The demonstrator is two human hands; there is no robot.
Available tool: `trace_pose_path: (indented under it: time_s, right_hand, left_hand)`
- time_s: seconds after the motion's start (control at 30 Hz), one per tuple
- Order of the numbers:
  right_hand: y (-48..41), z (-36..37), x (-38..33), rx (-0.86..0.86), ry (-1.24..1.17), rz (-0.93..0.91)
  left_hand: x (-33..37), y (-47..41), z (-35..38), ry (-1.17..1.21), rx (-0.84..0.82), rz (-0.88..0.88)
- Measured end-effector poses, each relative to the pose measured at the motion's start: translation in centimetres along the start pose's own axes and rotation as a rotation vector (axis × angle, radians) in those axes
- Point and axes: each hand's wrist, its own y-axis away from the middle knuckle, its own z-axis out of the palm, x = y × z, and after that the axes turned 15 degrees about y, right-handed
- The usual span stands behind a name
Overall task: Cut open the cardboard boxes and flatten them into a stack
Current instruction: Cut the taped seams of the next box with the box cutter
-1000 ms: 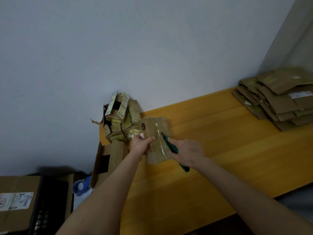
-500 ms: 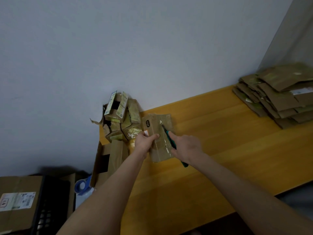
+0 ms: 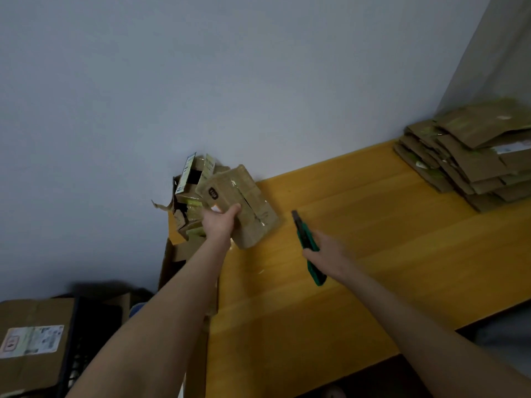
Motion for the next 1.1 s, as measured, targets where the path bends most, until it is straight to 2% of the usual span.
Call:
trace_pose_path:
  time_s: [0.1,0.2,0.3,0.37,0.43,0.5,0.57,0.6,0.67,0.73,0.9,1.0,1.03,1.1]
  right_hand:
    - [-1.3,0.5,-0.4,0.042,-0.536,0.198]
    - [-1.7,1.5,-0.7,-0.099,-0.85,0.324]
    - [-1.9,2.8,-0.5,-0.129,-0.967,0.394]
    - [-2.2,3.3,0.0,-0.103,-0.923,0.426]
    - [-2.5,3.6,0.6,-0.102,-0.851,0.44]
    - [-2.8,3.8,1.2,-0.115,-0.807,0.446]
    - [-3.1,4.2,1.4,-0.131,-0.8,0.455]
    - [-3.3,4.4,1.4,-0.135,-0.803,0.459]
    - [-3.5,4.7,1.4,-0.132,-0.831,0.479]
    - [-3.6,5.1,1.2,-0.138,-0.898,0.522]
    - [-3.4,6.4,1.7,-0.138,-1.051,0.608]
    - [-4.1,6.5,2.1,-0.117,-1.064,0.607]
    - [-4.3,6.3,2.0,-0.114,-1.06,0.607]
    - [-4.6,6.2,1.8,-0.115,-1.041,0.6]
  left_hand:
    - [-1.4,1.2,0.2,-0.021,-0.086,-0.002]
    - [-3.6,3.3,0.9,-0.002,-0.143,-0.13]
    - [-5.9,4.7,1.0,0.053,-0.142,-0.344]
    - [-7.4,5.2,0.6,0.01,-0.168,-0.474]
    - [-8.5,5.3,-0.1,-0.054,-0.161,-0.513]
    - [-8.9,5.0,-0.9,-0.161,-0.069,-0.448]
    - [-8.5,4.0,-1.8,-0.445,0.058,-0.28]
    - [-8.1,3.3,-2.3,-0.583,0.072,-0.178]
    - [-7.2,1.7,-2.7,-0.772,-0.007,-0.001]
    - [-6.9,0.2,-2.5,-0.883,-0.125,0.074]
    - [-9.0,-0.3,-1.9,-0.934,-0.398,-0.021]
    - [-10.2,0.7,-2.1,-1.034,-0.374,-0.073]
    - [-10.1,1.0,-2.0,-1.079,-0.357,-0.033]
    - [-9.6,1.3,-1.1,-1.246,-0.434,0.185]
